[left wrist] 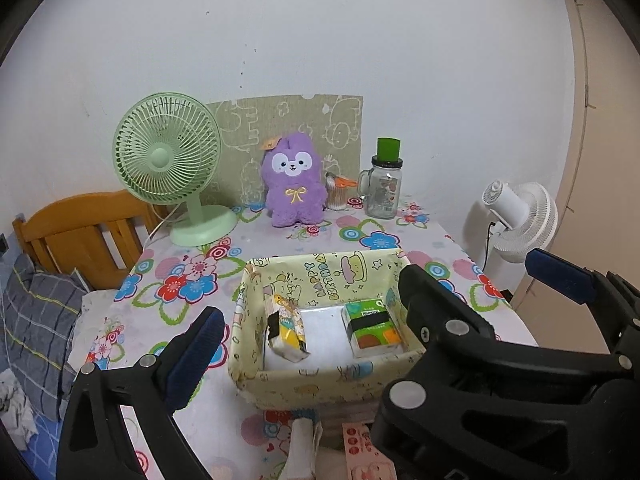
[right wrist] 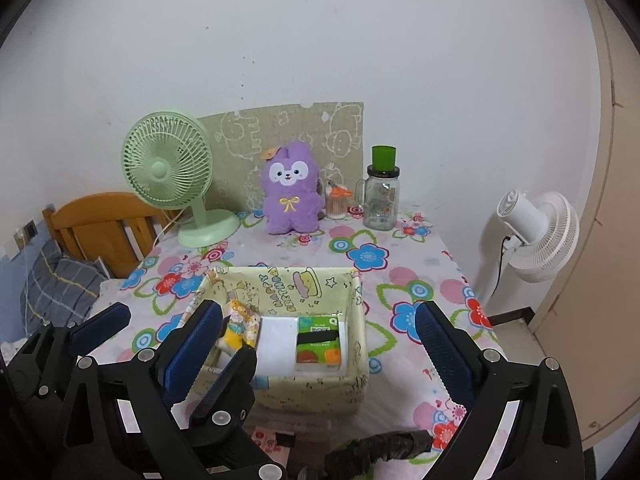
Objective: Organize soft objects
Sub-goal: 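Withdraw both open tools from the box toward the remaining items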
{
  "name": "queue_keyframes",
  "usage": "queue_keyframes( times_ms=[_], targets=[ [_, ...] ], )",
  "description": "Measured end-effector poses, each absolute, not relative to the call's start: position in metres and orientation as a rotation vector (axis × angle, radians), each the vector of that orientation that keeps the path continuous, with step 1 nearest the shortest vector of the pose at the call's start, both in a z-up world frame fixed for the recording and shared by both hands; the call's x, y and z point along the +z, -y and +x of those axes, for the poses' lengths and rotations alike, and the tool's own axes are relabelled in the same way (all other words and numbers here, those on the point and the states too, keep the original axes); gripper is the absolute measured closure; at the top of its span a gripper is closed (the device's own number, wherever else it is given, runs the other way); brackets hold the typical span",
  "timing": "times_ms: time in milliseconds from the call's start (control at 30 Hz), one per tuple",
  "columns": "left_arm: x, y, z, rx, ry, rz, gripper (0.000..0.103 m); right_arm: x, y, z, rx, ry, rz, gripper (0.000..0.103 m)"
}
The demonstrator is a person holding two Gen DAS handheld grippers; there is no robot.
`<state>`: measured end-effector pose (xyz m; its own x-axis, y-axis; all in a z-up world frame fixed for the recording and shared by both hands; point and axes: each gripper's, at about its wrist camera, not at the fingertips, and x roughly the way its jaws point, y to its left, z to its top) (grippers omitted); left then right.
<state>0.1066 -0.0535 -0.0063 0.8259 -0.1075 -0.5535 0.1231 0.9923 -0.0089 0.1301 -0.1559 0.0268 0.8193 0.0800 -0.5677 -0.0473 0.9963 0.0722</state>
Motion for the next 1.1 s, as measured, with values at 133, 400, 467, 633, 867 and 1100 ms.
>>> queue_keyframes(
  times_ms=[133, 400, 467, 633, 867, 1100],
  targets=[
    [-0.008, 0.053, 0.095, -0.121, -0.583, 0.026, 0.002, 0.026, 0.155, 0.117, 0.068, -0.602, 0.051, 0.003],
    [-0.016, 0.053, 0.078, -0.126, -0.590, 0.013, 0.002, 0.019, 0.156, 0.101, 0.071, -0.608, 0.054, 0.003],
    [-0.018, 0.054, 0.075, -0.134, -0.592, 0.006, 0.002, 0.018, 0.157, 0.097, 0.066, -0.609, 0.055, 0.003],
    [-0.022, 0.054, 0.067, -0.143, -0.598, 0.001, 0.002, 0.014, 0.158, 0.087, 0.056, -0.616, 0.054, 0.003],
    [-0.028, 0.052, 0.055, -0.140, -0.599, -0.007, 0.002, 0.008, 0.155, 0.077, 0.069, -0.626, 0.055, 0.002],
    [-0.043, 0.051, 0.047, -0.143, -0.596, -0.012, 0.002, -0.006, 0.153, 0.069, 0.087, -0.643, 0.051, 0.002]
  ],
)
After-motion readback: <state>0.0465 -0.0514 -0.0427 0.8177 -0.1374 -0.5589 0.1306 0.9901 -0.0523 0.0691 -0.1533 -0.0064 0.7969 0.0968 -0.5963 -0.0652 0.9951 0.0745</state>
